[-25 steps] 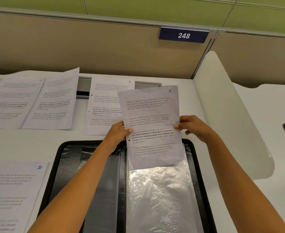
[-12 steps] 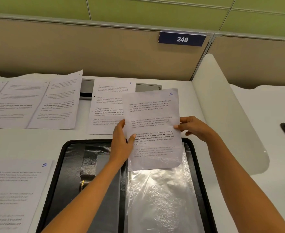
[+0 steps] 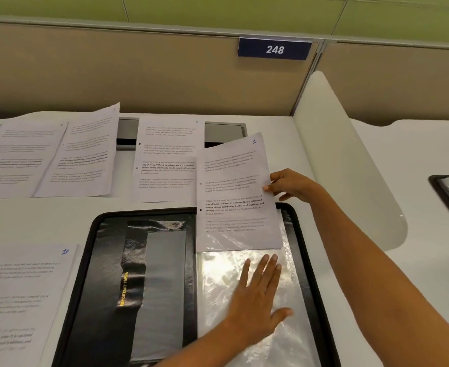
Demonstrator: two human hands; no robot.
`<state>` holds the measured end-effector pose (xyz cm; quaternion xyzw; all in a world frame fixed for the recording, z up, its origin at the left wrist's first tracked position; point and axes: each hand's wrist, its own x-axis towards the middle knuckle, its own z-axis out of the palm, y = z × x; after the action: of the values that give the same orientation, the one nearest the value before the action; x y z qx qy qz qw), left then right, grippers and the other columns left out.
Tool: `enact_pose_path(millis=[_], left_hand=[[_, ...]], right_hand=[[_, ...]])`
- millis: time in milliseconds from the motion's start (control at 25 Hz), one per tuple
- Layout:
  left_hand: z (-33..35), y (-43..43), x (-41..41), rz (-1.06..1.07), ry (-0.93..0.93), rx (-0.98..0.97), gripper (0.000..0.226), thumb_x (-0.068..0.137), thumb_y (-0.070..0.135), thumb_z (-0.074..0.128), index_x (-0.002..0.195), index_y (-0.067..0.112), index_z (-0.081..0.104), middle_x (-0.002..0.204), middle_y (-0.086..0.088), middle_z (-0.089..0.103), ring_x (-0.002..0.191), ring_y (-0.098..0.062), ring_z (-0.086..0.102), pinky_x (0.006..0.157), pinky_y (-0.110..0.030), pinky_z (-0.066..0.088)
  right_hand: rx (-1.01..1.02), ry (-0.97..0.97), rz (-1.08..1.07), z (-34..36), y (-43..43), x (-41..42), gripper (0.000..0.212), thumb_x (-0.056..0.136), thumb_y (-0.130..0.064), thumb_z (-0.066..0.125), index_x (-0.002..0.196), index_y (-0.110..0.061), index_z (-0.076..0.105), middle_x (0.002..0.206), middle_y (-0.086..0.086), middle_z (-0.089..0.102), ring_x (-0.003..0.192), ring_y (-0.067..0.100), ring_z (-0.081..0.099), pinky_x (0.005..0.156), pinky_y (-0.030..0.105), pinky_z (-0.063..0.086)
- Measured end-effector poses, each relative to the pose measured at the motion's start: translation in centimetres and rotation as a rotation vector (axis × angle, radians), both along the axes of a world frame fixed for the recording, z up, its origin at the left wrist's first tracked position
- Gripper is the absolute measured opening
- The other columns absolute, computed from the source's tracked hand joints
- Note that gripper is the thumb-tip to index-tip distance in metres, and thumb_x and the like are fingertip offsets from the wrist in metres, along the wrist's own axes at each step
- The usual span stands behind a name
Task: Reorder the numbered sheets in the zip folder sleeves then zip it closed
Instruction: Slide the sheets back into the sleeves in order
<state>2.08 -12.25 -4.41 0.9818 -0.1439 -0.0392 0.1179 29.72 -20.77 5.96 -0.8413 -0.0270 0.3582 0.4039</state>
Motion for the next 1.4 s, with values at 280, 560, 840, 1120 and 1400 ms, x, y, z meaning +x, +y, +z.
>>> enact_pose_path(millis=[280,560,840,1120,1400], left_hand=[[0.0,-2.5,1.3,0.054,0.046,-0.002,0.084,0.095,0.069,0.022,0.153,0.009,0.018,0.162,-0.007,0.004,0.150,-0.024,0.000,0.113,-0.059,0.006],[1.2,-1.7,1.9,-0.012,-0.060,-0.128,0.078,0.097,0.065,0.024,0.155,0.014,0.012,0.163,-0.004,-0.001,0.150,-0.020,-0.001,0.114,-0.057,0.007],[5.0,10.4,12.3,0.789,-0.135,-0.621,0.055,0.099,0.035,0.048,0.147,0.015,0.032,0.148,-0.007,0.038,0.135,-0.024,0.034,0.113,-0.043,0.028],[4.0,18.8,20.2,0.985,0.332,-0.991,0.063,0.085,0.025,0.073,0.139,0.009,0.044,0.132,-0.013,0.056,0.118,-0.029,0.055,0.102,-0.044,0.047],[3.8,18.7,20.1,0.924,0.330,-1.060,0.010,0.086,0.010,0.071,0.095,0.012,0.067,0.107,-0.010,0.070,0.097,-0.025,0.067,0.088,-0.040,0.056]], right_hand=[[-0.027,0.021,0.003,-1.1,-1.0,0.0,0.016,0.088,-0.015,0.069,0.104,-0.017,0.069,0.101,0.004,0.071,0.093,0.018,0.066,0.073,0.028,0.054],[-0.063,0.037,0.088,-2.0,-2.5,0.7,0.028,0.088,-0.015,0.069,0.115,-0.008,0.066,0.115,0.008,0.069,0.109,0.024,0.064,0.097,0.039,0.051],[-0.049,0.049,0.157,-1.8,-2.1,0.7,0.025,0.089,-0.014,0.067,0.114,-0.010,0.067,0.114,0.006,0.069,0.103,0.019,0.065,0.086,0.031,0.052],[-0.083,0.080,0.219,-1.6,-2.0,1.8,0.019,0.088,-0.015,0.068,0.107,-0.015,0.071,0.111,0.004,0.071,0.099,0.016,0.066,0.086,0.029,0.053],[0.014,0.030,0.005,-2.6,-1.4,2.5,0.025,0.089,-0.027,0.068,0.109,-0.011,0.069,0.102,0.005,0.073,0.091,0.020,0.069,0.078,0.034,0.055]])
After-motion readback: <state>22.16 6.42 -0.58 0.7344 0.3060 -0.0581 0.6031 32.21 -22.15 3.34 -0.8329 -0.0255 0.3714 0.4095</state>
